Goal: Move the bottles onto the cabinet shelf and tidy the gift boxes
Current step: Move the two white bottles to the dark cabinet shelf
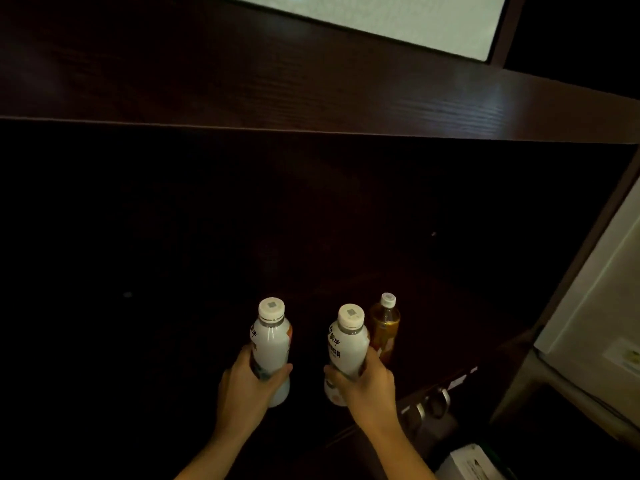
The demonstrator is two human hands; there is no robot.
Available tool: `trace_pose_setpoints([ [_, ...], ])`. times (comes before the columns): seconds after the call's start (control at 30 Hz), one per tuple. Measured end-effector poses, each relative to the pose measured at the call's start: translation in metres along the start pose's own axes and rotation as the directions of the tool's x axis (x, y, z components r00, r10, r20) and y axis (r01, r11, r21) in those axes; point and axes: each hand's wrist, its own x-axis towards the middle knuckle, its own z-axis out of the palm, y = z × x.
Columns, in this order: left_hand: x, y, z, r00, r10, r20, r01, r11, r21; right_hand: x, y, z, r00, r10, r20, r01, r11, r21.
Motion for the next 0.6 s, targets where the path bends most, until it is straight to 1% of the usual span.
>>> trace_pose_setpoints([
  [0.27, 0.001, -0.006, 0.009, 0.990, -0.067, -0.126, 0.073, 0.996, 0.048, 0.035, 0.015, 0.014, 0.987, -0.054, 0.152, 0.046, 0.997, 0.056],
  [0.37, 0.000, -0.007, 0.014, 0.982, -0.100, -0.162, 0.109, 0.993, 0.045, 0.045, 0.020, 0.020, 0.978, -0.085, 0.188, 0.075, 0.995, 0.061],
  [0.6, 0.003, -0.007, 0.033, 0.976, -0.116, -0.185, 0.129, 0.990, 0.057, 0.067, 0.035, 0.028, 0.960, -0.100, 0.262, 0.073, 0.991, 0.110],
])
